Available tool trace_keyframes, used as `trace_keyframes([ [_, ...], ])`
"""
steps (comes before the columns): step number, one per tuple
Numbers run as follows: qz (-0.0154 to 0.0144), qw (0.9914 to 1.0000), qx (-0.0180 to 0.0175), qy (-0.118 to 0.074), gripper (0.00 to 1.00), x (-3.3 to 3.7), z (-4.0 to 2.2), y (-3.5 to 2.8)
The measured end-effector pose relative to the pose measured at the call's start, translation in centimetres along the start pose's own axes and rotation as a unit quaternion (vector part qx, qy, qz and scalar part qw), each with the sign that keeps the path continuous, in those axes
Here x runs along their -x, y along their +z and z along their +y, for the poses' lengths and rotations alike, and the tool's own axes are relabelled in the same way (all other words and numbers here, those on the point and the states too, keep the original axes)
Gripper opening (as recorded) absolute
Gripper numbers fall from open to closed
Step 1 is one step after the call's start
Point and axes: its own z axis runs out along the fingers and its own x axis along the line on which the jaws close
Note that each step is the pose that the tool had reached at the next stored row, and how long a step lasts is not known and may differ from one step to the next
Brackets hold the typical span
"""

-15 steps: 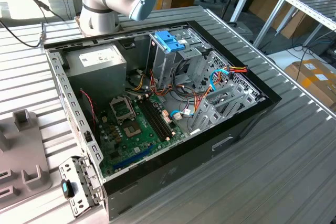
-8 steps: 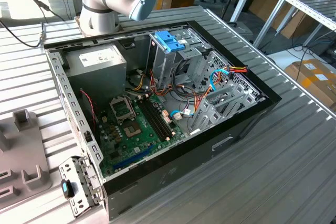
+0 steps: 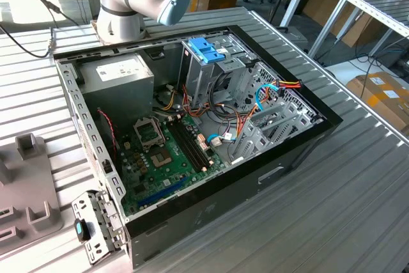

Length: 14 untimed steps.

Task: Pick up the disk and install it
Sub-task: 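Pick up the disk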

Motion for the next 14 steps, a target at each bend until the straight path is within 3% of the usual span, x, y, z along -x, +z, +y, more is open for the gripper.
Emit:
trace_keyframes([
  [14, 0.0010, 0.99974, 0.0006, -0.023, 0.11, 0.00, 0.00, 0.00],
])
